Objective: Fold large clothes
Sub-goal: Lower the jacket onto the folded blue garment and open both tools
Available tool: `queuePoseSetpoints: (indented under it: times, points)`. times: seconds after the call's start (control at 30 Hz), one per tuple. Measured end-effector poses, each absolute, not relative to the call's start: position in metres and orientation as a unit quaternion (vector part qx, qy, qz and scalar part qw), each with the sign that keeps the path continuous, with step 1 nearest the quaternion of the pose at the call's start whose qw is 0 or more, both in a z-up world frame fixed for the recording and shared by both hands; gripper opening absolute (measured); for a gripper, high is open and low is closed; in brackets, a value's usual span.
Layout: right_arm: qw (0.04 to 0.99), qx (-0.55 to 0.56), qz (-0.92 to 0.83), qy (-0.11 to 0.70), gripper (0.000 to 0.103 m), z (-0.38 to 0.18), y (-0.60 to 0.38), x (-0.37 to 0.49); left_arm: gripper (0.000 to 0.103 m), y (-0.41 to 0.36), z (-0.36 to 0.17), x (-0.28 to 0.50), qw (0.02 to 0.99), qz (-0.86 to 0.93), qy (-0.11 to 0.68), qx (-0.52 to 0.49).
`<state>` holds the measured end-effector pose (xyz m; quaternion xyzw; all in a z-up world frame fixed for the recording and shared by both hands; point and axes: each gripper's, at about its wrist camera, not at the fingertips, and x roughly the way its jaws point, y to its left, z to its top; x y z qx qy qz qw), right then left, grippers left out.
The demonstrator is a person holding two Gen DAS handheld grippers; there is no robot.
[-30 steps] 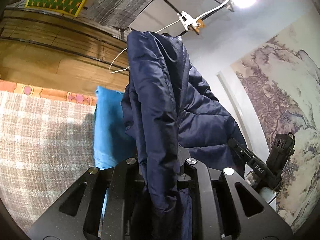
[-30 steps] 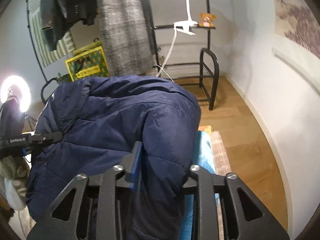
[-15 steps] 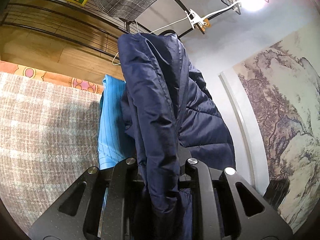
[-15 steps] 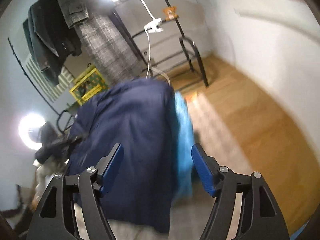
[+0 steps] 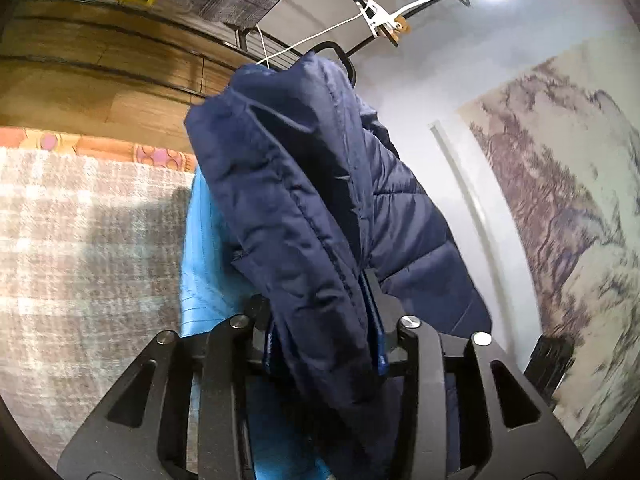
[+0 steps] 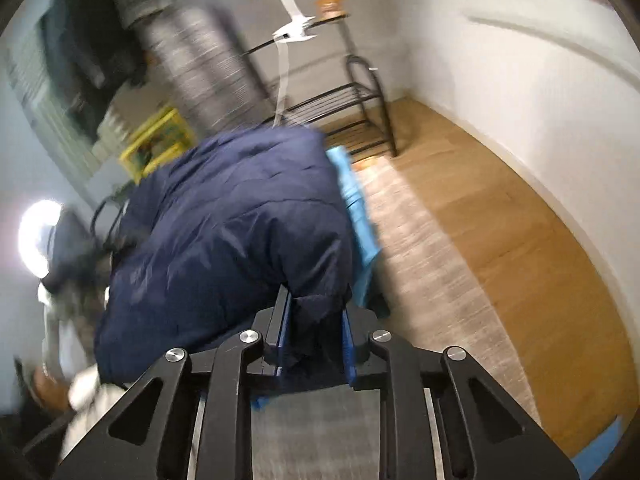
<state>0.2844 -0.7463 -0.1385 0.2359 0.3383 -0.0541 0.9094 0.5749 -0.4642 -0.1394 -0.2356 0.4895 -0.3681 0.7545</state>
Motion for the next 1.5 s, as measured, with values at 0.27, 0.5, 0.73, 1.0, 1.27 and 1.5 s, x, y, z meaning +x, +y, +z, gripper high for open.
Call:
queuePoseSetpoints:
  times: [0.27, 0.5, 0.73, 1.0, 1.27, 1.5]
  points:
    - [0.909, 0.221, -0.025, 0.352, 0.018, -0.152, -0.723, 0.278, 0.043, -0.454, -0.125, 0.581, 0.802, -0.326, 0.463, -0.188]
    - [0.907, 0.227, -0.037, 0.352, 0.019, -0.151, -0.725, 0.279, 0.048, -0.455, -0.126, 0.571, 0.809, -0.312, 0.470, -0.169]
    - [0.923, 0.190, -0.065, 0.327, 0.025, -0.123, -0.708, 0.254, 0.048, -0.439, -0.073, 0.533, 0.828, -0.317, 0.444, -0.126]
    - [0.945, 0.150, -0.071, 0.283, 0.026, -0.062, -0.672, 0.210, 0.048, -0.402, 0.013, 0.462, 0.850, -0.329, 0.399, -0.100]
    - [0.961, 0.106, -0.075, 0.244, 0.026, 0.003, -0.628, 0.153, 0.048, -0.335, 0.101, 0.376, 0.875, -0.329, 0.344, -0.089]
    - [0.971, 0.073, -0.085, 0.210, 0.033, 0.058, -0.587, 0.094, 0.048, -0.269, 0.164, 0.300, 0.887, -0.339, 0.300, -0.092]
